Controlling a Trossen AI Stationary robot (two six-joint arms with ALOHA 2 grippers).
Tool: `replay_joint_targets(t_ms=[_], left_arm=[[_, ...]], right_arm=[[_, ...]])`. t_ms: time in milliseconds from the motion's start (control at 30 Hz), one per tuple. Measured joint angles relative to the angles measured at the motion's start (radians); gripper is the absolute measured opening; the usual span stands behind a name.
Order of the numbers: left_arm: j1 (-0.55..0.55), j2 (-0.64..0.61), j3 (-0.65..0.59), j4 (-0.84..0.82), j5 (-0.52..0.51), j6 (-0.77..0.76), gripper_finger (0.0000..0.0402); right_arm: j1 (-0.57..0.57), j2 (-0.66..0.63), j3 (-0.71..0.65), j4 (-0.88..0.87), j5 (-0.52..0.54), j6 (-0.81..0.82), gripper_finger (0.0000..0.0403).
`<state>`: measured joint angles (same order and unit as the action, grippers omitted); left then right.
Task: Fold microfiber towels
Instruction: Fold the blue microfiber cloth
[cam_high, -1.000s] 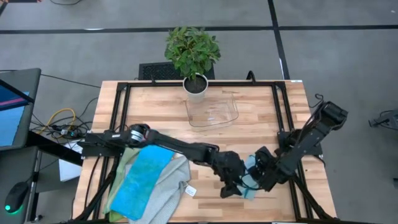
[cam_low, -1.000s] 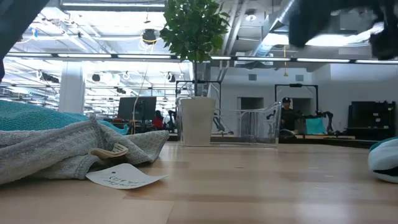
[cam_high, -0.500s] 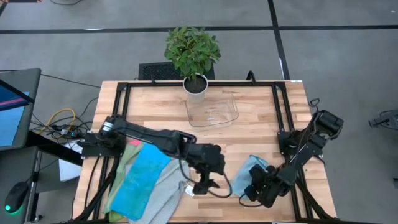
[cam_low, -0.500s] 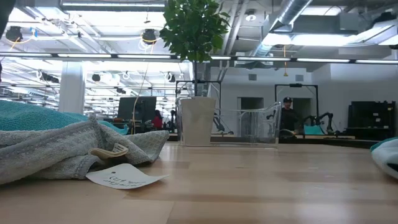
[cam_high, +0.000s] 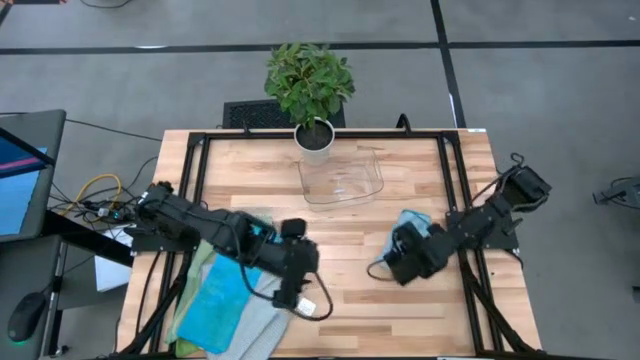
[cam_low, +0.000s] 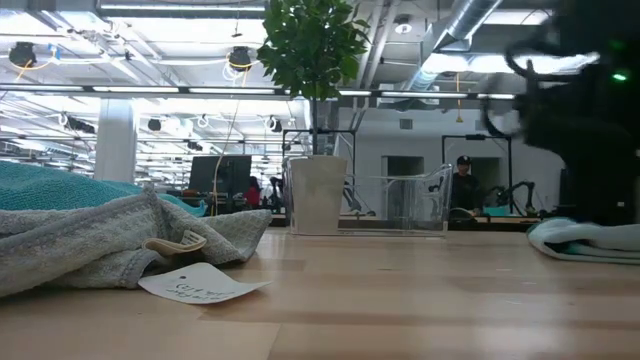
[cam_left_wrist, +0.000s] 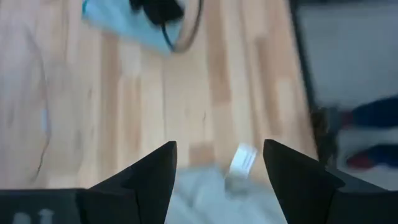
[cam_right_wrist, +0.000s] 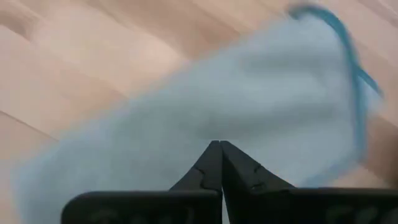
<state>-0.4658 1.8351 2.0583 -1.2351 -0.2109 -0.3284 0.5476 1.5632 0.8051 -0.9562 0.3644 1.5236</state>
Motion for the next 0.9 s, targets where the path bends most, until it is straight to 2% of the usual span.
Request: replay_joint_targets(t_ms=[133, 300, 400, 467, 667, 800, 900], left_arm=[[-0.1, 0.002, -0.001, -0.171, -0.15, -0.129, 0.0233], [-0.24, -0.01, -0.001, -0.307, -0.296, -0.397, 0.0233], [-0.33, -0.016, -0.013, -0.335, -0.375, -0.545, 0.0233], [-0.376, -0.026, -0.068, -0.326, -0.426, -0.636, 0.0233], [-0.446, -0.07, -0.327, -0.272, -0.349, -0.942, 0.0233], [-0.485, -0.124, -0.531, -0.152, -0.189, -1.118, 0.0236], [-0.5, -0.162, -0.659, -0.026, -0.134, -1.25, 0.0245]], right_arm=[[-0.067, -0.067, 0.011, 0.061, 0.029, -0.131, 0.0038], [-0.078, -0.173, 0.039, 0.102, 0.097, -0.161, 0.0066], [-0.058, -0.208, 0.041, 0.265, 0.106, -0.264, 0.009], [-0.046, -0.199, 0.041, 0.394, 0.105, -0.353, 0.0106], [-0.062, -0.071, 0.043, 0.729, 0.038, -0.475, 0.0138], [-0.079, 0.047, 0.08, 0.803, -0.047, -0.523, 0.0149], [-0.086, 0.115, 0.126, 0.813, -0.088, -0.559, 0.0152]])
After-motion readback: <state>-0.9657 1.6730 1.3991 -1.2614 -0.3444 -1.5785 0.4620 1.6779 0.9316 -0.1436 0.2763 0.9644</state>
